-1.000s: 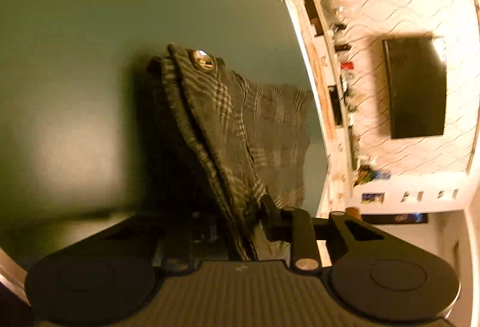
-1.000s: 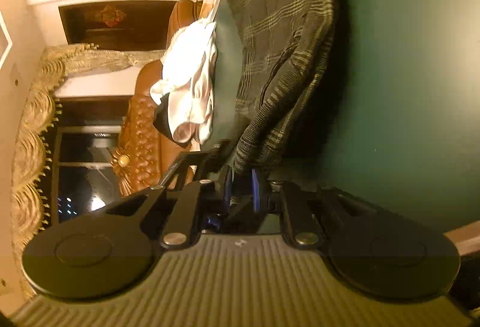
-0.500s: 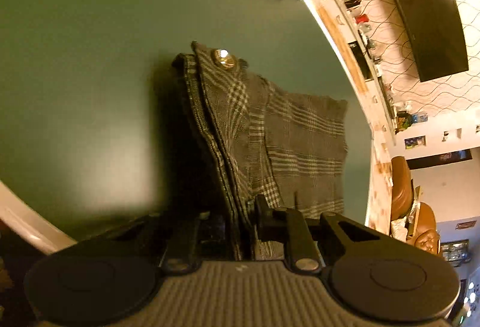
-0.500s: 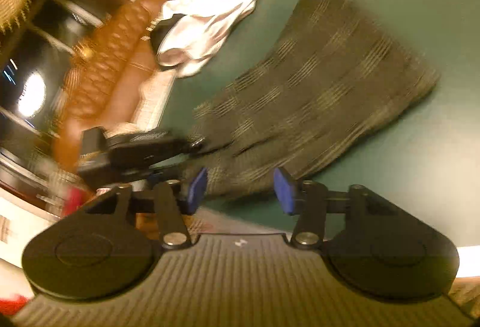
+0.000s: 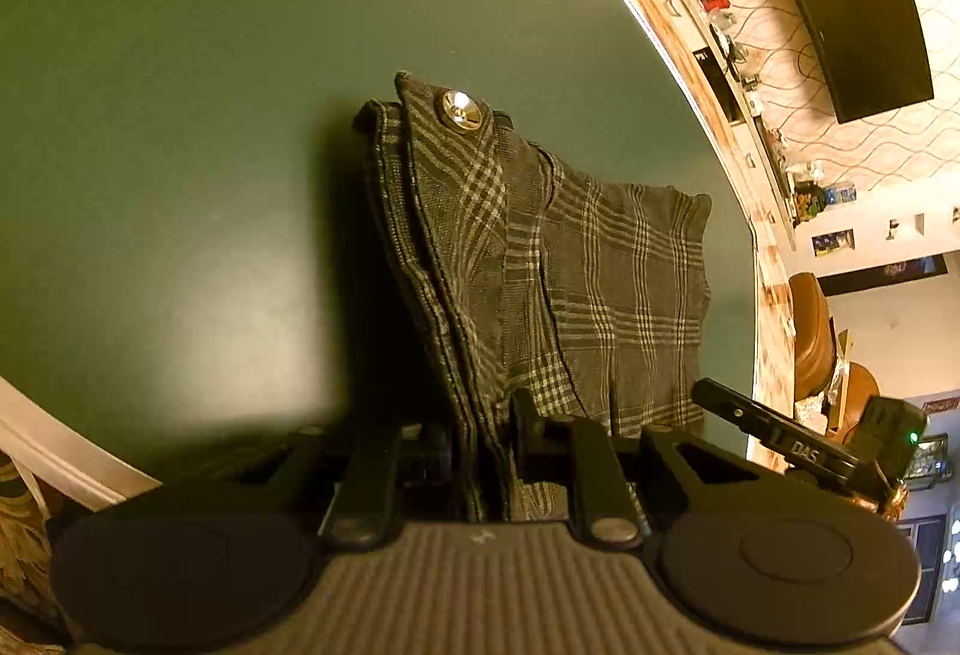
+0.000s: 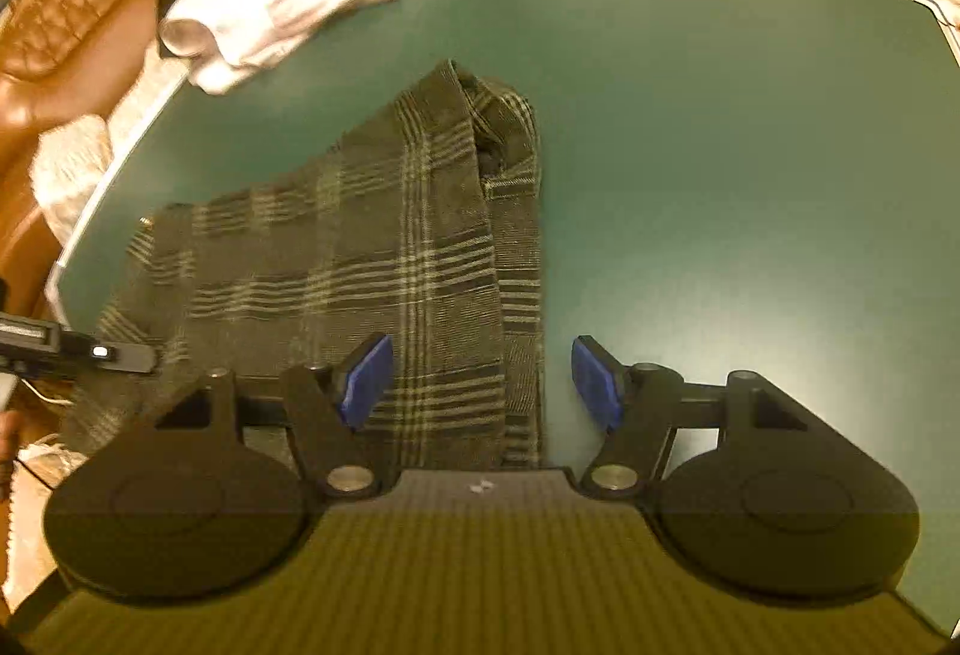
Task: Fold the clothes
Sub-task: 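Lift the plaid shorts off the table with both tools, then carry the shorts with both tools over to the white quilted cushion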
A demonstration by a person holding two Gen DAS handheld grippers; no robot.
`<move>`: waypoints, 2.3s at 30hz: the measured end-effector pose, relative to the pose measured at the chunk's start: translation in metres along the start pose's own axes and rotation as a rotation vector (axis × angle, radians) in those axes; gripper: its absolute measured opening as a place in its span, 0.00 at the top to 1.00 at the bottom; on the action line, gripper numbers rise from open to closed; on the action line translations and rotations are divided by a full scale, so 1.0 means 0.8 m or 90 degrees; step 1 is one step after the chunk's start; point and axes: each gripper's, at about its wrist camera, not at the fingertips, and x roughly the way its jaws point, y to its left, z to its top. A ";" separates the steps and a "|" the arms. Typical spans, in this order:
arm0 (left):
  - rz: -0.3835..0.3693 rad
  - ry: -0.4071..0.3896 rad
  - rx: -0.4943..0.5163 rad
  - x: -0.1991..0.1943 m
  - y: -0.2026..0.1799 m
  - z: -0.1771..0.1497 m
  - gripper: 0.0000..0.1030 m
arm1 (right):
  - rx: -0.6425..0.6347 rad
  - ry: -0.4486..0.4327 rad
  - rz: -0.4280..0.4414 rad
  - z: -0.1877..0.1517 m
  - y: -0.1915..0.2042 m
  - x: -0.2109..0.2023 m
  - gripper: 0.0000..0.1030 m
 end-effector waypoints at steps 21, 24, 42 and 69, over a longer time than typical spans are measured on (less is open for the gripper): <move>0.018 -0.054 -0.006 -0.018 0.001 -0.023 0.82 | 0.120 0.017 0.217 -0.011 -0.029 0.017 0.80; 0.019 -0.084 0.004 -0.035 -0.007 -0.033 0.82 | 0.100 0.007 0.230 0.007 -0.011 0.002 0.81; 0.084 -0.250 0.057 -0.188 -0.038 -0.132 0.83 | -0.046 -0.047 0.228 0.023 0.131 -0.073 0.83; 0.211 -0.528 -0.219 -0.573 0.292 -0.467 0.83 | -0.334 0.113 0.398 -0.188 0.644 -0.049 0.83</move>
